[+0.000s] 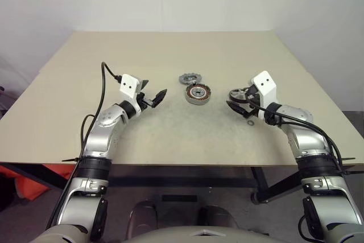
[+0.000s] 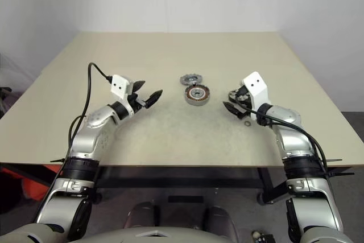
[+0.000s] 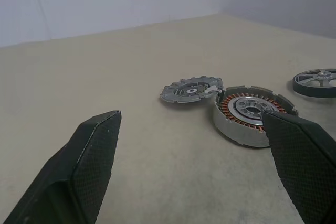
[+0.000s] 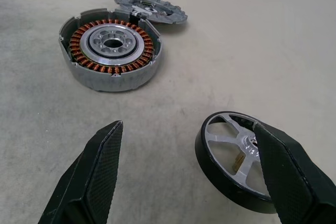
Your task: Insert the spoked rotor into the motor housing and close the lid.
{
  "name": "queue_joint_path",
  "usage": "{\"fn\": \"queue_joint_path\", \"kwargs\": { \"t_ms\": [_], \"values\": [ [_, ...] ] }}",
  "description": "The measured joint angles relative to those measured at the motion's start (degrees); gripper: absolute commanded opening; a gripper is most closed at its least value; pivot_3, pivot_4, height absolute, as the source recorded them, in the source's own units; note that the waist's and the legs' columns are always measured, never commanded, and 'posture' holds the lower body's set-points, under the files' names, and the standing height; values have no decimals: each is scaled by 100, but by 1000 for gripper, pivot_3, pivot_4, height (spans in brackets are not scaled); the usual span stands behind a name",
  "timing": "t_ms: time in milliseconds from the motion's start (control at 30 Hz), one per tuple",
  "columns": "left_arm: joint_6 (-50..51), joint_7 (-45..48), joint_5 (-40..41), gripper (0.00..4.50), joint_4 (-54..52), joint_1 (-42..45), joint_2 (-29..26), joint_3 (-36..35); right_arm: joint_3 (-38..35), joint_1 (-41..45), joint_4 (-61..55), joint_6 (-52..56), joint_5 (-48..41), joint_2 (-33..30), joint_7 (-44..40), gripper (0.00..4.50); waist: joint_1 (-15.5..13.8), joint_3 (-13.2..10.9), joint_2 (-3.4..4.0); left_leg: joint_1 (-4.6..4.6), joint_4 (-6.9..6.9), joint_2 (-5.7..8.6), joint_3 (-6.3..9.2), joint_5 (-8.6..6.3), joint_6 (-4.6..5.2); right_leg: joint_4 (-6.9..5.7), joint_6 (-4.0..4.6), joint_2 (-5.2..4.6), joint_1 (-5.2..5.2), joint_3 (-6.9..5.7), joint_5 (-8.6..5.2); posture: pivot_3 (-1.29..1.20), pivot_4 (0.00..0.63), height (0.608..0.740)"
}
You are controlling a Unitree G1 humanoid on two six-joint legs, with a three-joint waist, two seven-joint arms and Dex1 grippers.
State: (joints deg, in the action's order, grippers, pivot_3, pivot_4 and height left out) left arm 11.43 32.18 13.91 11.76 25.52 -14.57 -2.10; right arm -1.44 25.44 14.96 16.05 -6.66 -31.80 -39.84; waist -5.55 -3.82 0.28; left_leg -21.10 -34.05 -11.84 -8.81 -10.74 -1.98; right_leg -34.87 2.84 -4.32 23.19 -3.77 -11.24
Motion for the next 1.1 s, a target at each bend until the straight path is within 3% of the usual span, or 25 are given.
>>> {"fn": "queue_joint_path", "kwargs": {
  "t_ms": [1100],
  "values": [
    [-16,-58,-41,4500,-87,-83,26,30,263,123,-1,-183,78,170,-122,4458,2,0,0,0,0,0,0,0,0,0,1,0,0,0,1,0,0,740]
  ]
}}
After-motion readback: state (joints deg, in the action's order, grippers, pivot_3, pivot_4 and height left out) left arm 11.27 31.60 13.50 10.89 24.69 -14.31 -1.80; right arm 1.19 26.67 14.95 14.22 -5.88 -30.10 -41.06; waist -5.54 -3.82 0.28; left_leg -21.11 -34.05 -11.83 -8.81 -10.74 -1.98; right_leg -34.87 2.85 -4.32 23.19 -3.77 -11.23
